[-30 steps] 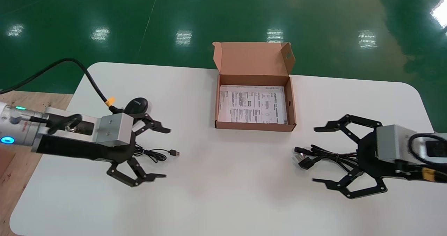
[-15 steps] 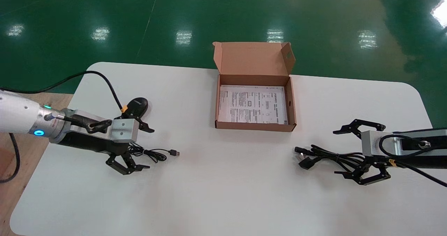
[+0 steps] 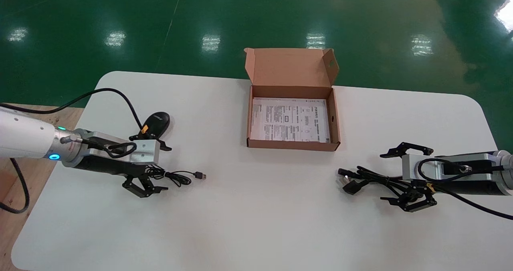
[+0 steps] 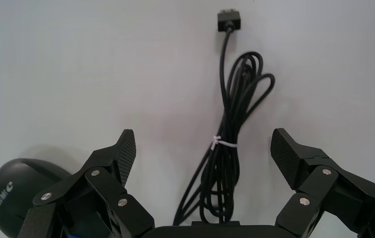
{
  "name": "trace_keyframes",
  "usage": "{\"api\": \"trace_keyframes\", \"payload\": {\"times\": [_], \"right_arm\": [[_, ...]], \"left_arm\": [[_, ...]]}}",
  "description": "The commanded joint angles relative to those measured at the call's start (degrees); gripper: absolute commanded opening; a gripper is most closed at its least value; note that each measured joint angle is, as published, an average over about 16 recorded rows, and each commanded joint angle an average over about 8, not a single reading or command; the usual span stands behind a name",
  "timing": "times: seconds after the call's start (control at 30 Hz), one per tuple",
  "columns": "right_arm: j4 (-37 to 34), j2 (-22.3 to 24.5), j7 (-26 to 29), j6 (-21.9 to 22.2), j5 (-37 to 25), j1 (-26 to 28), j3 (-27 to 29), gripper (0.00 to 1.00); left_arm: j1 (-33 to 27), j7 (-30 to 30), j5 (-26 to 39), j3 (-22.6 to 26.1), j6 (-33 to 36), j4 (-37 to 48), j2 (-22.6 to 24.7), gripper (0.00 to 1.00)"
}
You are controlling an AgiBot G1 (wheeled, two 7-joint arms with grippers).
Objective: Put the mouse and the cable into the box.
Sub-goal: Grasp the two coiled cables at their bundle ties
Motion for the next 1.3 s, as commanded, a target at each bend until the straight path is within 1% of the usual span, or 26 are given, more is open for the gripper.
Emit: {"api": "trace_keyframes", "payload": {"times": [0.03,0.07,0.1,0.13,1.3], "right_arm": [[-1.25,-0.5,-0.52,0.53,-0.25,0.27,-0.12,0.2],[-1.49,-0.61,-0.6,0.65,-0.32,0.35,-0.16,0.08],[-1.48,-0.61,-0.57,0.66,-0.31,0.35,-0.15,0.0],[-1.39,-0.59,-0.53,0.63,-0.29,0.34,-0.14,0.0],[0.26,0.05,-0.06,-0.07,0.2,-0.19,0.12,0.0]], "left_arm": [[-0.12,0.2,-0.03,-0.06,-0.59,0.88,0.29,0.3],[-0.15,0.21,-0.04,-0.08,-0.73,1.08,0.35,0.17],[-0.15,0.21,-0.09,-0.1,-0.73,1.04,0.34,0.05],[-0.14,0.21,-0.11,-0.11,-0.7,0.96,0.32,0.0],[0.1,0.23,-0.24,-0.06,0.2,-0.38,-0.1,0.0]]}}
